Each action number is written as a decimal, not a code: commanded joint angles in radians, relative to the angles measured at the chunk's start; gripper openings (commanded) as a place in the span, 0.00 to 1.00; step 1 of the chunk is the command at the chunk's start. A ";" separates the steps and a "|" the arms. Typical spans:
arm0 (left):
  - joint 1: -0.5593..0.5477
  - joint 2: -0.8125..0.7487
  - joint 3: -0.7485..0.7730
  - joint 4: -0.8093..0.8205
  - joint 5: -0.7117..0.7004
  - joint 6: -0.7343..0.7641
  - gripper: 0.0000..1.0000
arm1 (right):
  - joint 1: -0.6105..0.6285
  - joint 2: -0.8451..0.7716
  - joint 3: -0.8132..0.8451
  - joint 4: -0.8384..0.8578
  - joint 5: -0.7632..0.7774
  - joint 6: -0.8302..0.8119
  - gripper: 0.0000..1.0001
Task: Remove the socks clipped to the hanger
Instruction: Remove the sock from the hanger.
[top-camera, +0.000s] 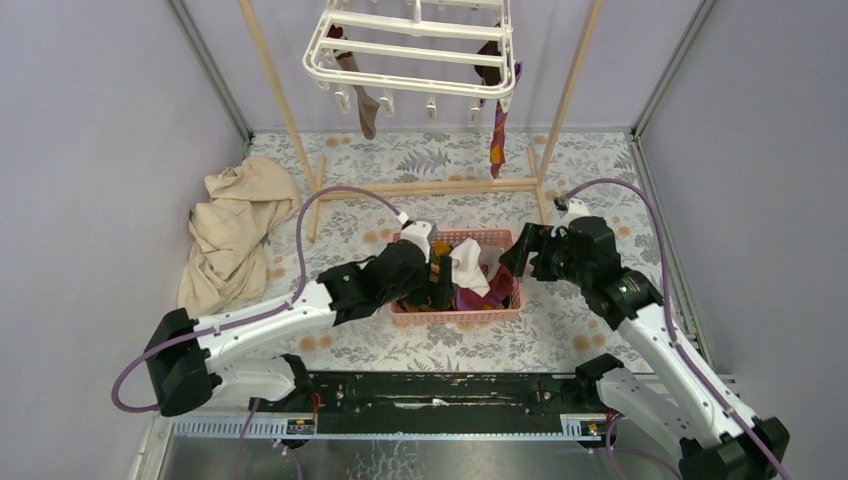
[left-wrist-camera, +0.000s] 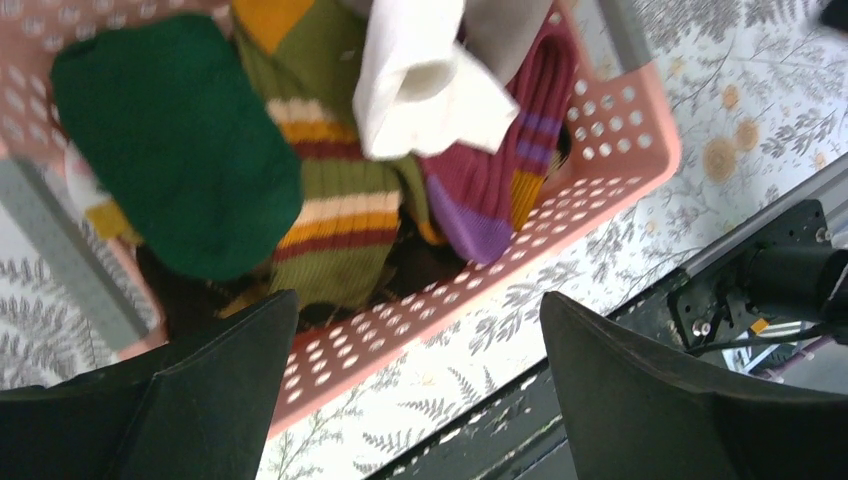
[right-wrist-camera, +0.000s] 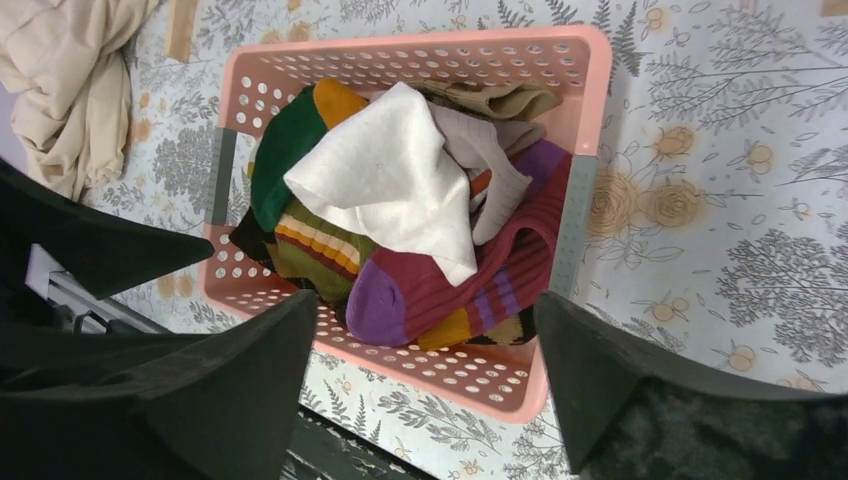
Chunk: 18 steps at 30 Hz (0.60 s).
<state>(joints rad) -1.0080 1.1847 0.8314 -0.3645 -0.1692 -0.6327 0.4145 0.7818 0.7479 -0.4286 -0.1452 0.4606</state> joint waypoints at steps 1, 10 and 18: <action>0.007 0.095 0.157 -0.024 -0.036 0.080 0.99 | 0.003 0.116 0.036 0.094 -0.062 -0.007 0.93; 0.148 0.254 0.295 -0.077 0.176 0.065 0.99 | 0.003 0.296 0.238 -0.057 -0.074 0.039 1.00; 0.233 0.391 0.431 -0.124 0.294 0.079 0.99 | 0.001 0.363 0.314 -0.095 -0.099 0.028 1.00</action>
<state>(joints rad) -0.7872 1.5368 1.1831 -0.4534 0.0399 -0.5762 0.4145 1.1297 1.0088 -0.4908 -0.2127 0.4938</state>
